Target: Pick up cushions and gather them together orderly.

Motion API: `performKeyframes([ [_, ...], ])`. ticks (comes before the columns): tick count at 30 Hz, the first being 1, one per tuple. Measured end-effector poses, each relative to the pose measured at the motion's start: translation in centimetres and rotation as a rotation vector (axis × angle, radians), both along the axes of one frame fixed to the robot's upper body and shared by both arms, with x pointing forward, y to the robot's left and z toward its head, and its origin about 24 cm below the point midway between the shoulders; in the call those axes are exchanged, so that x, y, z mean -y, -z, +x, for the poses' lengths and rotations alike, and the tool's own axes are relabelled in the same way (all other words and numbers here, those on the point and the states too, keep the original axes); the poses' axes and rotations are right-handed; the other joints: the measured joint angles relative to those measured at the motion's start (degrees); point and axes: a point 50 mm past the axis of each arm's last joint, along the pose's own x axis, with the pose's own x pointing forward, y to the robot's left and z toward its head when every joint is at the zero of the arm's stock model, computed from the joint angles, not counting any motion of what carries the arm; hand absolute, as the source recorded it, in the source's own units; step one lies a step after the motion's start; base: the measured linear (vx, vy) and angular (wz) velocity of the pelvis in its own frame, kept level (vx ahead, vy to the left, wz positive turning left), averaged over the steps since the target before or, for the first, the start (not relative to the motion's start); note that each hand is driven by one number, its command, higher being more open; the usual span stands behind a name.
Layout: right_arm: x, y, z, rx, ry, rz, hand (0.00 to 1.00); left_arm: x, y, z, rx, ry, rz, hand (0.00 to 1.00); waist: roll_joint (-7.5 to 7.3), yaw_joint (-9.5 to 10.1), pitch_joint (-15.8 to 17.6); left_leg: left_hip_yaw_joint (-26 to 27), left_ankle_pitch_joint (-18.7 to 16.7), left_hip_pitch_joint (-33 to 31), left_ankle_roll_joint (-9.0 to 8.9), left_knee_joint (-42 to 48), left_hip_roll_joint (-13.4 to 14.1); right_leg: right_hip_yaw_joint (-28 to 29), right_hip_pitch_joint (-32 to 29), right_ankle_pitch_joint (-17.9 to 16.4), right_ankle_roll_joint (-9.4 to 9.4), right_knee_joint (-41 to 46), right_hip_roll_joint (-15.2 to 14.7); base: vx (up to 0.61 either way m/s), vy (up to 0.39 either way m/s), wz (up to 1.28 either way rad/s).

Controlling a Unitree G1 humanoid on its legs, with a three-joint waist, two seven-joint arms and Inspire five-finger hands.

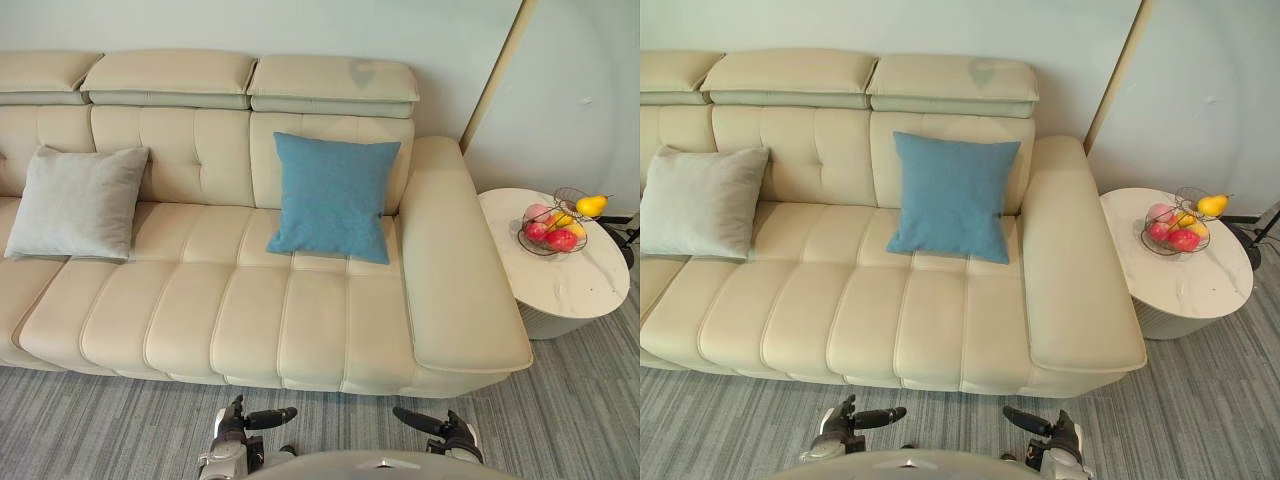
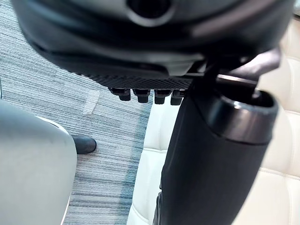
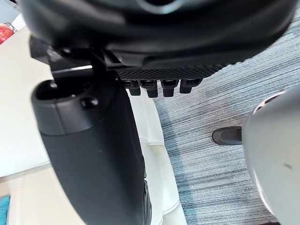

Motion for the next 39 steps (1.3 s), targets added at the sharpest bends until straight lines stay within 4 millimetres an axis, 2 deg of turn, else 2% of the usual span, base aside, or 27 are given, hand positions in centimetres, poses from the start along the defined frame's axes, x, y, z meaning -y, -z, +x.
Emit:
performKeyframes([
  [2, -0.1, 0.2, -0.4, -0.02, 0.002, 0.006, 1.0, -0.1, 0.1, -0.2, -0.012, 0.008, 0.0, 1.0, 0.03, 0.0, -0.08, 0.51, 0.33, 1.04, -0.11, -1.13, 0.02, 0.47, 0.54, 0.13, -0.02, -0.66, 0.25, 0.08, -0.013, -0.11],
  [3, 1.4, 0.8, -1.8, -0.09, 0.042, -0.002, 1.0, -0.9, 0.8, -1.7, -0.079, -0.029, -0.014, 1.0, -0.18, -0.31, 0.57, 0.33, 1.83, 9.37, 0.27, -9.94, -1.14, 2.1, 5.94, 0.36, -2.06, -5.53, 0.95, 0.05, -0.009, -0.07],
  [16, 1.5, 0.9, -2.2, -0.098, 0.043, -0.001, 1.0, -0.8, 0.8, -1.8, -0.08, -0.033, -0.019, 1.0, -0.12, -0.32, 0.58, 0.35, 1.83, 9.85, 0.27, -9.66, -1.08, 1.97, 6.61, 0.34, -2.09, -5.17, 0.89, 0.0, 0.0, 0.0],
  [23, 2.1, 0.8, -2.8, -0.099, 0.043, -0.012, 1.0, -0.2, 0.9, -1.9, -0.08, -0.049, -0.045, 1.0, 0.63, -0.41, 1.09, 4.31, 1.46, 12.77, -0.04, -9.51, -0.39, 5.64, 6.4, -0.16, -1.69, -2.6, 1.21, -0.04, 0.013, -0.28],
  [25, 2.4, 0.9, -3.3, -0.113, 0.042, -0.017, 1.0, -0.1, 0.9, -2.1, -0.081, -0.077, -0.054, 1.0, 0.9, -0.56, 1.25, 7.4, 0.92, 13.45, -0.41, -9.28, 0.5, 8.54, 5.27, 0.05, -1.34, -1.8, 2.07, -0.07, -0.007, -0.64],
  [30, 2.5, 0.7, -2.9, -0.102, 0.033, -0.023, 1.0, 0.0, 1.0, -2.1, -0.082, -0.076, -0.058, 1.0, 1.34, -1.35, 1.45, 14.17, -0.97, 14.45, -1.8, -7.17, 3.03, 15.36, 2.41, 0.75, -1.21, -0.96, 5.04, -0.02, -0.031, -0.84],
  [31, 2.3, 0.6, -2.7, -0.096, 0.009, -0.03, 1.0, -0.1, 1.0, -2.0, -0.079, -0.082, -0.061, 1.0, 1.34, -1.31, 1.65, 15.64, -1.84, 14.42, -2.23, -5.05, 3.7, 18.7, 1.08, 0.91, -1.43, -0.3, 6.42, 0.03, -0.047, -0.95],
  [33, 2.3, 0.5, -2.3, -0.087, -0.007, -0.035, 1.0, -0.3, 1.0, -2.1, -0.081, -0.098, -0.067, 1.0, 0.98, -1.31, 2.02, 13.47, -1.98, 13.94, -1.81, -3.16, 3.8, 22.05, -0.23, 1.08, -1.68, 0.6, 7.2, 0.06, -0.08, -1.17],
  [34, 2.2, 0.5, -2.0, -0.082, -0.025, -0.037, 1.0, -0.2, 0.9, -1.7, -0.074, -0.088, -0.068, 1.0, 1.19, -1.43, 2.39, 12.79, -2.72, 13.57, -0.65, -1.43, 3.93, 25.13, -1.54, 1.57, -1.59, 1.05, 8.02, 0.06, -0.063, -1.38],
  [36, 2.1, 0.3, -1.6, -0.071, -0.045, -0.042, 1.0, -0.1, 0.9, -1.5, -0.072, -0.08, -0.07, 1.0, 1.37, -1.44, 2.89, 15.83, -3.42, 13.95, -0.15, -0.58, 4.09, 30.04, -3.52, 2.71, -1.49, 1.22, 9.48, 0.03, 0.009, -1.56],
  [37, 2.0, 0.2, -1.0, -0.06, -0.063, -0.045, 1.0, -0.2, 0.8, -1.3, -0.069, -0.077, -0.065, 1.0, 1.11, -1.55, 3.19, 19.39, -4.04, 14.29, 0.12, -0.32, 4.38, 33.09, -4.88, 4.03, -1.3, 1.1, 10.71, 0.0, 0.03, -1.36],
  [39, 1.7, 0.1, -0.2, -0.042, -0.099, -0.049, 1.0, -0.4, 0.8, -1.1, -0.064, -0.075, -0.059, 1.0, 0.61, -1.57, 3.63, 23.71, -4.94, 14.33, -0.24, -0.34, 5.21, 33.05, -7.32, 6.21, -1.89, 0.36, 12.24, -0.04, -0.01, -1.21],
])
